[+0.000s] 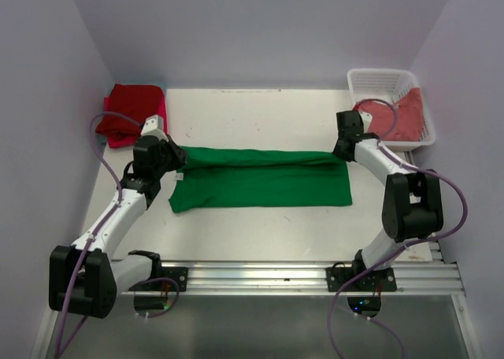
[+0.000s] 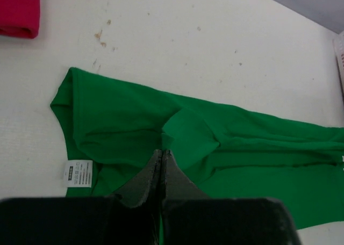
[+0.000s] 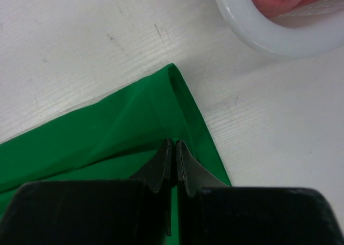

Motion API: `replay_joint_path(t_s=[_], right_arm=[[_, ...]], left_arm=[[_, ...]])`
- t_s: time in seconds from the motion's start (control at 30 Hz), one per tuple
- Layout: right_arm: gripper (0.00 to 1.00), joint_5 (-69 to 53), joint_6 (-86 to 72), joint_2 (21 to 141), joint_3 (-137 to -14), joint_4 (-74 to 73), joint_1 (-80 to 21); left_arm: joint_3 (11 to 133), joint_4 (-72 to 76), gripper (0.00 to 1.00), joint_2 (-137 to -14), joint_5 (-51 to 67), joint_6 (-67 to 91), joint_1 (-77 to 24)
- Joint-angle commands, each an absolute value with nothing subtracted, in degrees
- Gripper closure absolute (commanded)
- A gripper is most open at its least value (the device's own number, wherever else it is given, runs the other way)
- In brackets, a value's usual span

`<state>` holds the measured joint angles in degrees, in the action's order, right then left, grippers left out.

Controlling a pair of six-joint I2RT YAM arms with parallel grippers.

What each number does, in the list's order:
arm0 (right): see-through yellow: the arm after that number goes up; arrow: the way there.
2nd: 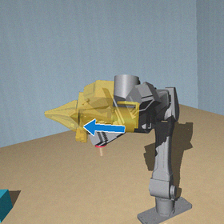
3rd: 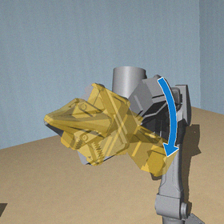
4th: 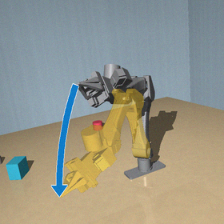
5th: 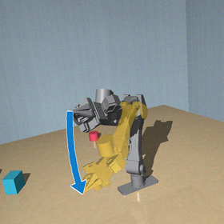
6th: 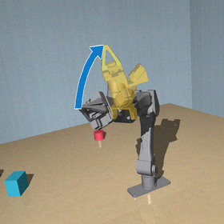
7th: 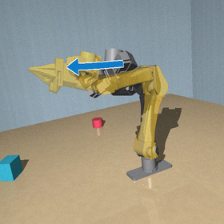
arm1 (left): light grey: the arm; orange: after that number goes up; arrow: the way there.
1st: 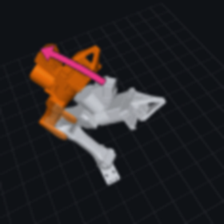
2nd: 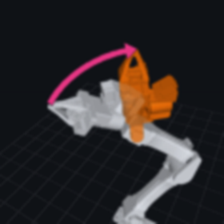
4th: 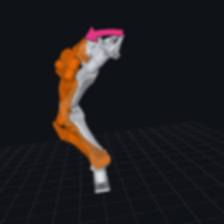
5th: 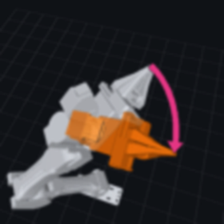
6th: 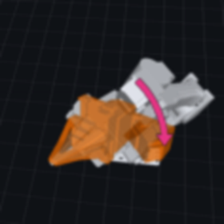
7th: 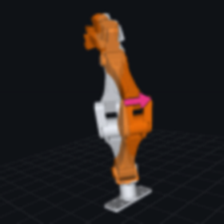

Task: Fold and stack the t-shirts
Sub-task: Fold the other side of the tshirt into a rectangle

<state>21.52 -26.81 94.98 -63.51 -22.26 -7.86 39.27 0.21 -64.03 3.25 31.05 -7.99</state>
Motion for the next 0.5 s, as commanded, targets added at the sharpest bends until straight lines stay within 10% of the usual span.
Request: replay_joint_path(t_s=[0.0,0.47], right_arm=[[1.0,22.7,-28.0,94.7,-63.5,-20.5,-8.9],[1.0,26.7,-29.4,93.3,-61.0,-24.2,-11.0]], left_arm=[[36.7,0.2,1.0,-63.3,3.4,31.4,-7.6],[34.7,-5.0,1.0,-60.4,5.5,31.9,-7.6]])
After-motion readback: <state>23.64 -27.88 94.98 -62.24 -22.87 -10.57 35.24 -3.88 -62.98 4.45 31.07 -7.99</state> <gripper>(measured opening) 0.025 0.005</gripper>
